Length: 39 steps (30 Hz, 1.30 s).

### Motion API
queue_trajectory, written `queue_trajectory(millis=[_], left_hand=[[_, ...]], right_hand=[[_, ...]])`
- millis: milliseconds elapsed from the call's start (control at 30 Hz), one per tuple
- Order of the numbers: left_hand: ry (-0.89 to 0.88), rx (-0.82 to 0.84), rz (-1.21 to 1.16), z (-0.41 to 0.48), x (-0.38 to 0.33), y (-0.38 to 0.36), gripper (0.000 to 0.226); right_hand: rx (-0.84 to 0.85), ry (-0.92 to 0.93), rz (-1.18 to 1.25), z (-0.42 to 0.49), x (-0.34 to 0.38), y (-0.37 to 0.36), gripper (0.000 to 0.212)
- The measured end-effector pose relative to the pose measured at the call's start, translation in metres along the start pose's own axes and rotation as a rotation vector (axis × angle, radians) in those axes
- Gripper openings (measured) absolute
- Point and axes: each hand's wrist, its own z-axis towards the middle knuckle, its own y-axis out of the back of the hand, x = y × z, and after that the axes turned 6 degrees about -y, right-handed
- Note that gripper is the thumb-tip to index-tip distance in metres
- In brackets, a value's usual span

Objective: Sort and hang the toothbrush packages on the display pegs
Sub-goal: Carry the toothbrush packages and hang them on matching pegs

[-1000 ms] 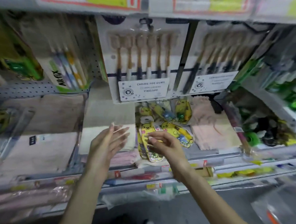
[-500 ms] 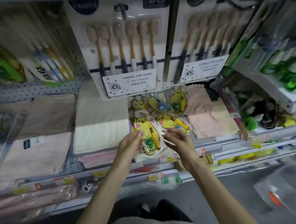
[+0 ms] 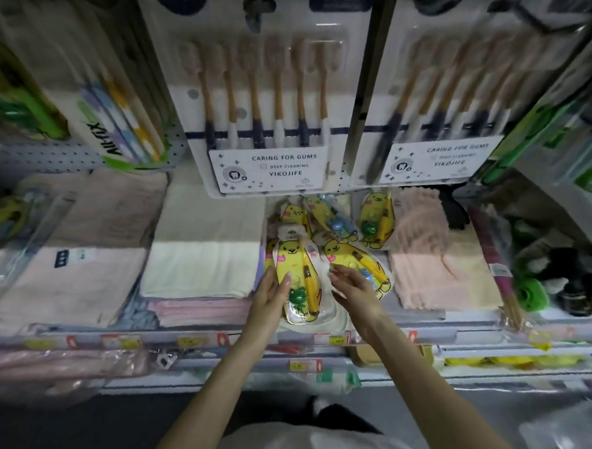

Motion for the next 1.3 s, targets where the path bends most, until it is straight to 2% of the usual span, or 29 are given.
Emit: queue_trajectory(millis=[300,433,567,633,800,933,1100,1300], left_hand=[[0.066,-0.153,-0.167,0.008,0.007,-0.017,0.064],[-0.013,-0.215,-0.23,0.005,0.004,-0.026,0.037],[-0.041,-0.273,-0.236,0.003,0.004,-0.04,0.033],[-0.076,-0.278,-0.247,0.002,0.004,-0.045,0.024],[-0.07,-0.309,-0.267,-0.003,0.014,-0.054,0.036],[-0.068,-0.38,-0.325,-0.009,0.022,-0.062,0.042],[0.031,-0.341,-0.453,-0.021,0.032,-0.064,0.026],[0.069,-0.232,-0.497,-0.026,0.032,-0.069,0.03]], right_hand=[[0.15,-0.125,-0.007,0.019,-0.002,0.0,0.044],[0.18,-0.101,0.015,0.018,0.006,0.004,0.046],[0.206,-0.028,-0.035,0.019,0.011,0.011,0.038],[0.224,0.007,-0.067,0.016,0.015,0.016,0.042],[0.3,0.054,-0.162,0.009,0.016,0.028,0.061],[0.312,0.048,-0.195,0.004,0.01,0.035,0.067],[0.384,-0.02,-0.044,-0.007,0.007,0.04,0.064],[0.337,0.041,-0.147,-0.006,0.002,0.046,0.065]])
